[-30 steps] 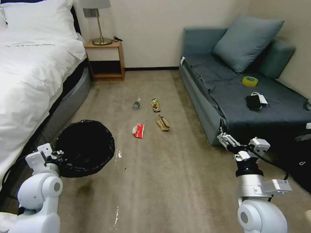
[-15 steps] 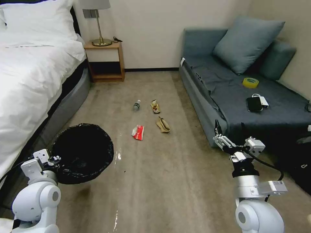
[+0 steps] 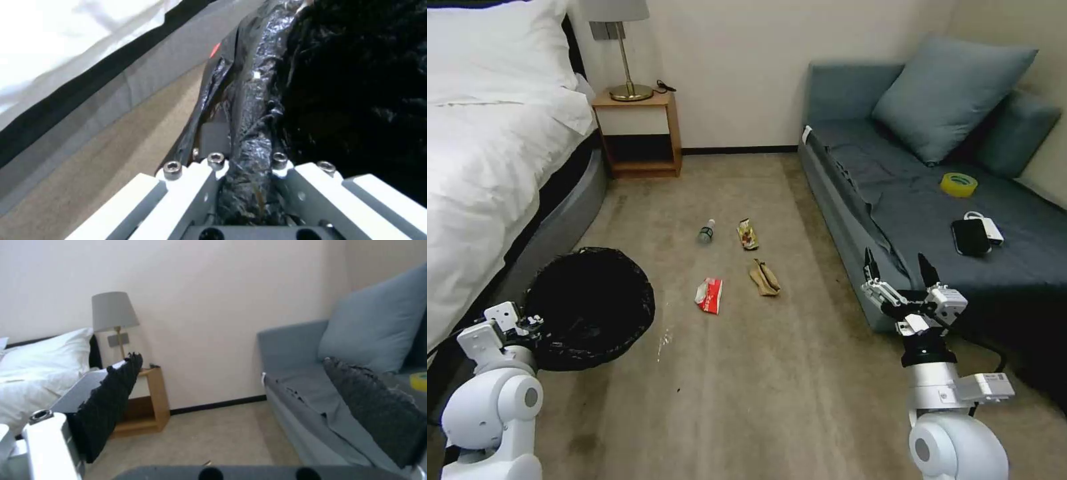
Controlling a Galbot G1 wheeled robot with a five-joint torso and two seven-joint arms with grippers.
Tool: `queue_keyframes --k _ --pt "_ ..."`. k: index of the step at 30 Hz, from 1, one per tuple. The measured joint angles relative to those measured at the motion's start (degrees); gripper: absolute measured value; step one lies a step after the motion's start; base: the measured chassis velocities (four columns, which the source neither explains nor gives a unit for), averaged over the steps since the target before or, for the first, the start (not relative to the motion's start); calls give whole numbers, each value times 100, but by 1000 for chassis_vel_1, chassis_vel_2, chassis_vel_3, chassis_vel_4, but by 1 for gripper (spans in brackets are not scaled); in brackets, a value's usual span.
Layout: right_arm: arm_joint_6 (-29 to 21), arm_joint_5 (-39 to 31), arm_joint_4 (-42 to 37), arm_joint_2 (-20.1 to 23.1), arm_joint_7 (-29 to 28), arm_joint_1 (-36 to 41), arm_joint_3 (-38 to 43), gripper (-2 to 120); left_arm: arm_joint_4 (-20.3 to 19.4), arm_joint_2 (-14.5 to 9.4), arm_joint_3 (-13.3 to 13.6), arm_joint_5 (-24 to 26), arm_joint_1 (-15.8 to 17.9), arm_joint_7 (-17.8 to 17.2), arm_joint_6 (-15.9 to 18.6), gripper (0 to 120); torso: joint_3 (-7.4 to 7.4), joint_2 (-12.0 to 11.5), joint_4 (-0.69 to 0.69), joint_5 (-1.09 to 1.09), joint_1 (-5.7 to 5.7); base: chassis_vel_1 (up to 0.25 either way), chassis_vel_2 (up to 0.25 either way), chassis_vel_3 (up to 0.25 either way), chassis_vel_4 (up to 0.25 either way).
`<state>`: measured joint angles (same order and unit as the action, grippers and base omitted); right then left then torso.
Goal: Pick up the trash bin, then pick up the garbage on the floor and place it into the trash bin.
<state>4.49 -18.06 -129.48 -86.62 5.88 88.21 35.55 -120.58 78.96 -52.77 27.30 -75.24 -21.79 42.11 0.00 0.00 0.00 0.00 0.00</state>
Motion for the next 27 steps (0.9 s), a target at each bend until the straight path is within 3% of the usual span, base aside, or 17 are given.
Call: queue_keyframes --k 27 --pt "24 80 84 4 46 -7 -55 100 110 21 -36 32 101 -7 2 2 1 0 0 0 0 -184 183 184 -188"
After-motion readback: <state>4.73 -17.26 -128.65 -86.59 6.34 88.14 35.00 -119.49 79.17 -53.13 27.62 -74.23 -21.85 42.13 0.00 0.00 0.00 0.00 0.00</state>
